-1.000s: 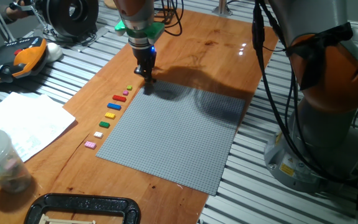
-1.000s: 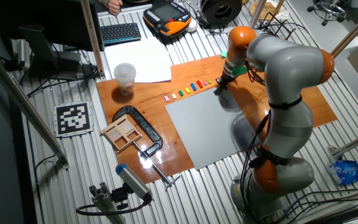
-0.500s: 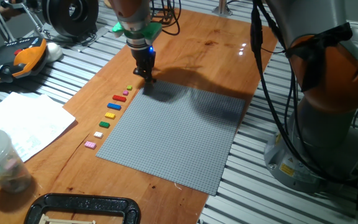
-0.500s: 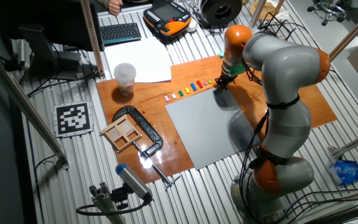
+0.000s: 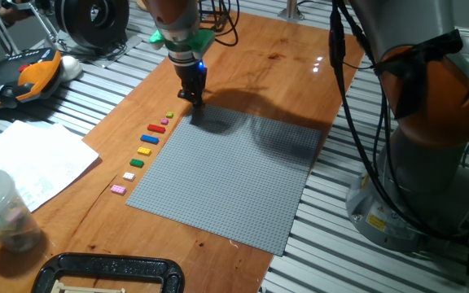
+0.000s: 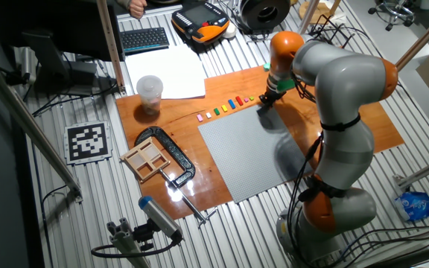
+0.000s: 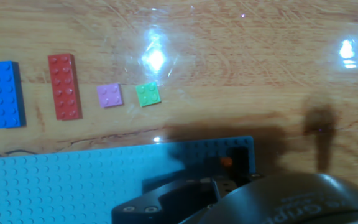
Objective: Build with small Lego blocks
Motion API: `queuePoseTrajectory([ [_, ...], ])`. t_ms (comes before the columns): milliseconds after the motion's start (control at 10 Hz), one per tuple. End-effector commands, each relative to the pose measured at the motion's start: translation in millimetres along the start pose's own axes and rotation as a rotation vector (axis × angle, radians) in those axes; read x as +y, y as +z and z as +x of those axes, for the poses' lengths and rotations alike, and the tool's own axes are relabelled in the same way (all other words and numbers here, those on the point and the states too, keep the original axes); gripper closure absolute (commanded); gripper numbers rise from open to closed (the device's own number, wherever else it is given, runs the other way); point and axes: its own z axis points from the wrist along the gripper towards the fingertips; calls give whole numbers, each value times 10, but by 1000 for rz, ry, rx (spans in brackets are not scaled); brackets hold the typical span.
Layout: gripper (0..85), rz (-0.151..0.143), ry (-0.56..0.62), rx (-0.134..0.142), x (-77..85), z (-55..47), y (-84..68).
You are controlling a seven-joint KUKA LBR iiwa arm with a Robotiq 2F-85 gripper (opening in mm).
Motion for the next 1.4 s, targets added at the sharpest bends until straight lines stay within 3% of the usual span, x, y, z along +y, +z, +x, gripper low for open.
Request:
queuePoseTrajectory([
  [0, 850, -6, 4, 0, 1, 12, 2],
  [300, 850, -12, 11, 1, 29, 44, 20],
  [1300, 850, -14, 5, -15, 22, -7, 99],
])
